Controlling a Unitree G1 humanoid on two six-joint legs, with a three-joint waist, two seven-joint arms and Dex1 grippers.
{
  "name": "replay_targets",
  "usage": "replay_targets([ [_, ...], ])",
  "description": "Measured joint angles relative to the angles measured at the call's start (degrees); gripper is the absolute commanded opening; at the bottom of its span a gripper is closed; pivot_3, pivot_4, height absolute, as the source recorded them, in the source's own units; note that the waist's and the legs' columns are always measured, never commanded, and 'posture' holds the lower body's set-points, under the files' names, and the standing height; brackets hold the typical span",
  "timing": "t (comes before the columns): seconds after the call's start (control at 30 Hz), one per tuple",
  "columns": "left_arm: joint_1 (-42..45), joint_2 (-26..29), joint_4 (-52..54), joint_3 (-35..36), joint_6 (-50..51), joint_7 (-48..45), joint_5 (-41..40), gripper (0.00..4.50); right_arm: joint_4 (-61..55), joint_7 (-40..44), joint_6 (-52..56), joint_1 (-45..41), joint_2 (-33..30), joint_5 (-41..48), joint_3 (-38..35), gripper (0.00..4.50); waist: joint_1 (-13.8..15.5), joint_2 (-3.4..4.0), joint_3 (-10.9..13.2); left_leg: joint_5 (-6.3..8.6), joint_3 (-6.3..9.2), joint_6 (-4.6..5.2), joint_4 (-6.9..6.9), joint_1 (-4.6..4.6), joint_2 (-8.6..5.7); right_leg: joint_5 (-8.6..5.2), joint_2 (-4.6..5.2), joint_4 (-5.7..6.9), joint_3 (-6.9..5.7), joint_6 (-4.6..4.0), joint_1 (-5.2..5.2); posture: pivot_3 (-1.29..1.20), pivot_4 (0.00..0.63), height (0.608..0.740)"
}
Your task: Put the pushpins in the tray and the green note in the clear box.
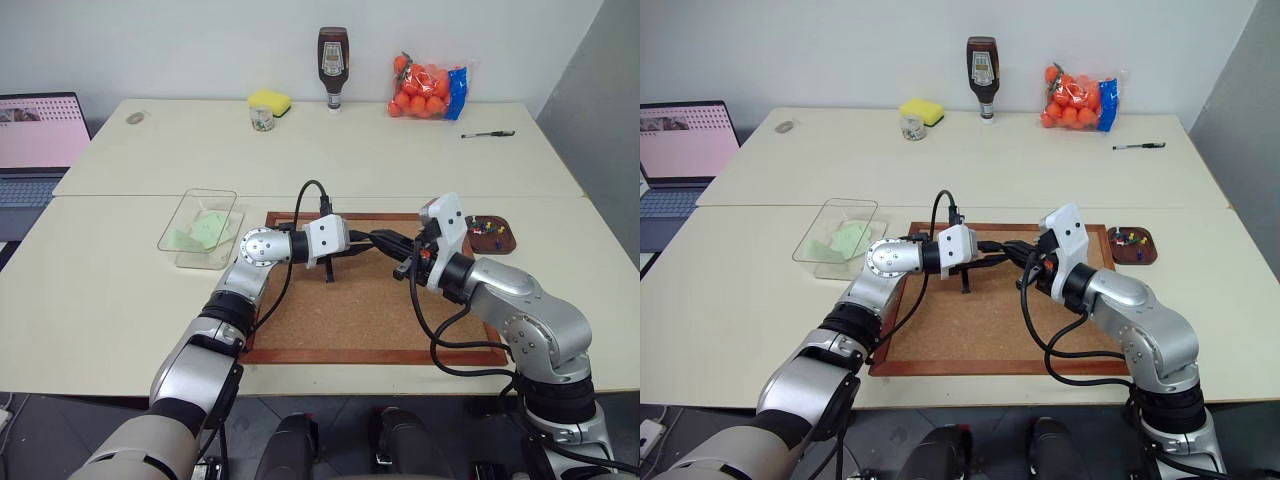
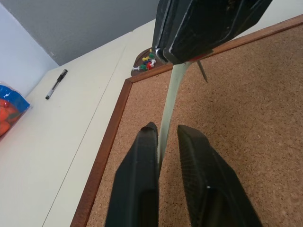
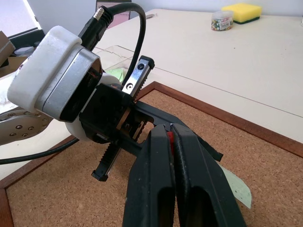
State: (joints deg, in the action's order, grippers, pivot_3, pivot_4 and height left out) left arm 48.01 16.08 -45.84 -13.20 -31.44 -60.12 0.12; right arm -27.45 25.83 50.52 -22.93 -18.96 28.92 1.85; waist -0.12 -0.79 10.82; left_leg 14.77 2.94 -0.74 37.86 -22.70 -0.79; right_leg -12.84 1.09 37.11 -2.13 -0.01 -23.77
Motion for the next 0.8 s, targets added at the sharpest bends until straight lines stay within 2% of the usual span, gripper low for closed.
replay_targets([
  [0.43,-0.1,0.0,-0.1,0.0,-0.5,-1.8,0.0,0.03,-0.4,-1.6,0.0,0.1,0.3,0.6,0.1,0.00,0.0,0.00,0.0,0.00,0.00,0.00,0.02,0.00,0.00,0.00,0.00,0.02,0.01,0.00,0.00,0.00,0.150,0.740],
  [0.8,-1.5,1.0,-0.1,-1.2,-7.7,1.3,4.3,0.03,-1.5,-4.3,0.1,0.5,1.6,1.9,-1.2,0.00,0.0,0.00,0.0,0.00,0.01,0.00,0.05,0.01,0.00,0.01,0.00,0.06,0.03,0.00,0.00,0.00,0.150,0.740],
])
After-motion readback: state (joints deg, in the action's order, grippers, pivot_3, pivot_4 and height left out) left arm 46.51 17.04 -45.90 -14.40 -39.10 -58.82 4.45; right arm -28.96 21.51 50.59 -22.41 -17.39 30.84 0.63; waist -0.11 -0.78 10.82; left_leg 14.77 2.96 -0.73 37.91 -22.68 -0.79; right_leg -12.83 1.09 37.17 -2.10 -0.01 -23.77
